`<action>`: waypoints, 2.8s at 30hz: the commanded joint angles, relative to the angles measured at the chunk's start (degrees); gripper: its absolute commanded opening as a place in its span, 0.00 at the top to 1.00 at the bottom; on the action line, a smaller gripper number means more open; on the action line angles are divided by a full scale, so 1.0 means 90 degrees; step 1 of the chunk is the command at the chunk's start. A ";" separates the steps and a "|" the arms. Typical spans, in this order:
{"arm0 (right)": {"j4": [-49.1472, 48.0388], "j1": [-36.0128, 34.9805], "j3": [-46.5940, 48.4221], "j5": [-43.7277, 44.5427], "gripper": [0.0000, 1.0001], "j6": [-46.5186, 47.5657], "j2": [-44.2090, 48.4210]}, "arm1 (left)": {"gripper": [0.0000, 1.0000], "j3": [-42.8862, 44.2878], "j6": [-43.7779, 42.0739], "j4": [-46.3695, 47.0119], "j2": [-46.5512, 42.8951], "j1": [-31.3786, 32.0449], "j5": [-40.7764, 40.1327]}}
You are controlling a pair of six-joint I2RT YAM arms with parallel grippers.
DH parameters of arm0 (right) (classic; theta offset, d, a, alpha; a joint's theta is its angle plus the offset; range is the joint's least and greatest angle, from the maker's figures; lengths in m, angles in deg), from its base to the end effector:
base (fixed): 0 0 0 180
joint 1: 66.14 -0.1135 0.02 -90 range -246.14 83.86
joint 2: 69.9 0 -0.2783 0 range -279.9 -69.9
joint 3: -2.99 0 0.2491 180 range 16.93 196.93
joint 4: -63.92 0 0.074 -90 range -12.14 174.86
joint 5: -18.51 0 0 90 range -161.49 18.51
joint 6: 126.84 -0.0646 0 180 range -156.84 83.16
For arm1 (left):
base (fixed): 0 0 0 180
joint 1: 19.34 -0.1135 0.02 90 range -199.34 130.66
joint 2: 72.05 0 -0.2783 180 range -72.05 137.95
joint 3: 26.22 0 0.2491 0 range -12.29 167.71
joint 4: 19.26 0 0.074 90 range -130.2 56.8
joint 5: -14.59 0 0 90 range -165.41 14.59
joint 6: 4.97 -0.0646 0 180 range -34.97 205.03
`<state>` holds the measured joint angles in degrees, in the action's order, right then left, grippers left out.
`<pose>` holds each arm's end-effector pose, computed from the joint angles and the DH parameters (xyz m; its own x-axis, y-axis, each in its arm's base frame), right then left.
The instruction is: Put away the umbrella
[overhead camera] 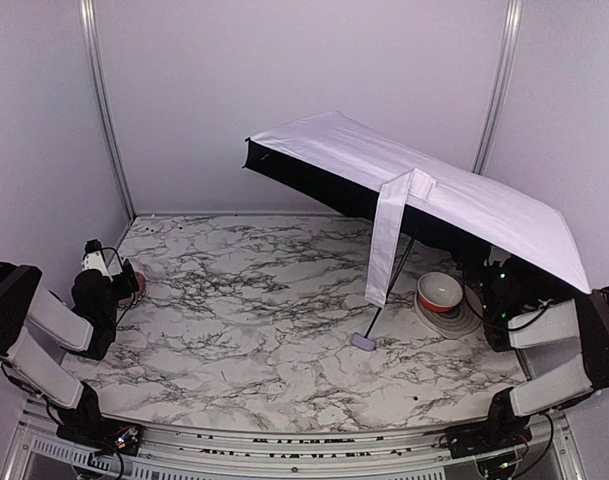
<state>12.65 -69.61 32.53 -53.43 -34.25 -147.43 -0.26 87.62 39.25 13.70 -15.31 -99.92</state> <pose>0.2625 -0.0041 0.2079 0.0457 -0.0403 -0.9981 0.2537 0.9669 -0.0274 0.2587 0.0086 0.1728 -0.0065 -0.0408 -0.9991 -0.3504 0.9359 -0.0359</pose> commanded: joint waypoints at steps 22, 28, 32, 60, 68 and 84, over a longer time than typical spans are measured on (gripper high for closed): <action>0.0537 -0.0985 0.1325 -0.4047 0.13 -0.2171 -0.0420 | 0.01 0.1660 -0.0206 -0.3869 -0.3134 0.0205 -0.0410; 0.0736 -0.1151 0.1707 -0.3644 0.65 -0.2397 -0.0763 | 0.06 0.1464 -0.0097 -0.4027 -0.3645 0.2164 -0.0747; 0.0897 -0.1297 0.1978 -0.3516 0.73 -0.2396 -0.0843 | 0.10 0.1491 0.0096 -0.4052 -0.3456 0.3539 -0.1025; 0.4685 -0.5011 0.4952 0.2547 1.00 -0.2612 -0.0355 | 0.01 0.5656 0.0141 -0.4121 0.2143 0.6661 0.2392; 0.4521 -0.5596 0.5263 0.2627 1.00 -0.2393 -0.0534 | 0.08 0.5463 0.0281 -0.4110 0.2316 0.6613 0.1851; 0.4633 -0.5672 0.5275 0.2307 1.00 -0.2584 -0.0443 | 0.82 0.5616 0.0752 -0.3846 0.2659 0.6555 0.2318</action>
<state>56.58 -120.01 76.39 -32.66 -57.37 -152.55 49.27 92.60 2.61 37.05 44.34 -79.05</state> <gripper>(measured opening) 0.071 0.331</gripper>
